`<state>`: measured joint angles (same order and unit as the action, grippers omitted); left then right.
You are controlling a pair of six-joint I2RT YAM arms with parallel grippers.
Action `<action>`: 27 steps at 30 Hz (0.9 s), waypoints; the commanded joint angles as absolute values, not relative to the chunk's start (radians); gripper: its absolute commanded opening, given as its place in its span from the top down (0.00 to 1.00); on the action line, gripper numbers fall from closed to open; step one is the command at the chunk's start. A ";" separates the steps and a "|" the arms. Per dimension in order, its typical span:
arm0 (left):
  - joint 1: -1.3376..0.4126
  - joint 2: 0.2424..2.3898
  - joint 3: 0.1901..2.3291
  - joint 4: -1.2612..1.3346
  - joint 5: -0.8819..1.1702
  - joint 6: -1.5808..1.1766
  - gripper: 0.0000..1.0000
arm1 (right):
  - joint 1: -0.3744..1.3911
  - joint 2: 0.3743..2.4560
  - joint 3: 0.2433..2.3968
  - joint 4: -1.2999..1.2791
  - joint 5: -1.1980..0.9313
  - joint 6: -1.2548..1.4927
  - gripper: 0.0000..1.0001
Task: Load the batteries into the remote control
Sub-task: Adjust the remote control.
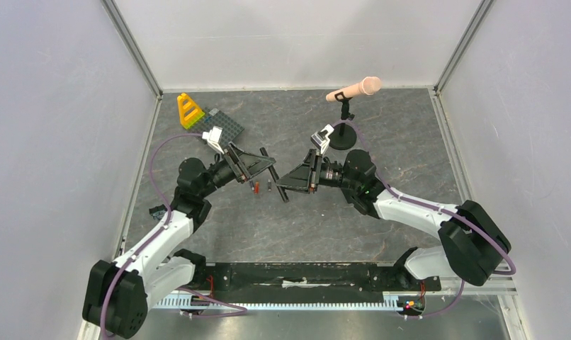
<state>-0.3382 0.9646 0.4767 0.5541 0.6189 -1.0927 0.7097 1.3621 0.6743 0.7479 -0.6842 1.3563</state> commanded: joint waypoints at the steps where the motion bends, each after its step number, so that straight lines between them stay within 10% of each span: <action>1: -0.350 0.989 0.452 0.680 0.567 -1.201 0.18 | 0.712 1.347 0.663 0.819 -0.695 1.377 0.72; 6: -0.361 1.010 0.448 0.699 0.554 -1.225 0.25 | 0.711 1.362 0.660 0.820 -0.693 1.382 0.72; 20: -0.367 1.034 0.442 0.635 0.551 -1.180 0.98 | 0.712 1.385 0.667 0.726 -0.651 1.339 0.68; 27: -0.376 1.004 0.563 0.295 0.465 -0.978 0.98 | 0.712 1.350 0.728 0.491 -0.535 1.103 0.24</action>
<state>-0.3672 1.0306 0.4591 0.5228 0.5449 -1.1687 0.7094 1.3838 0.6540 0.6495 -0.6281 1.2858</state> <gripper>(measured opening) 0.484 0.645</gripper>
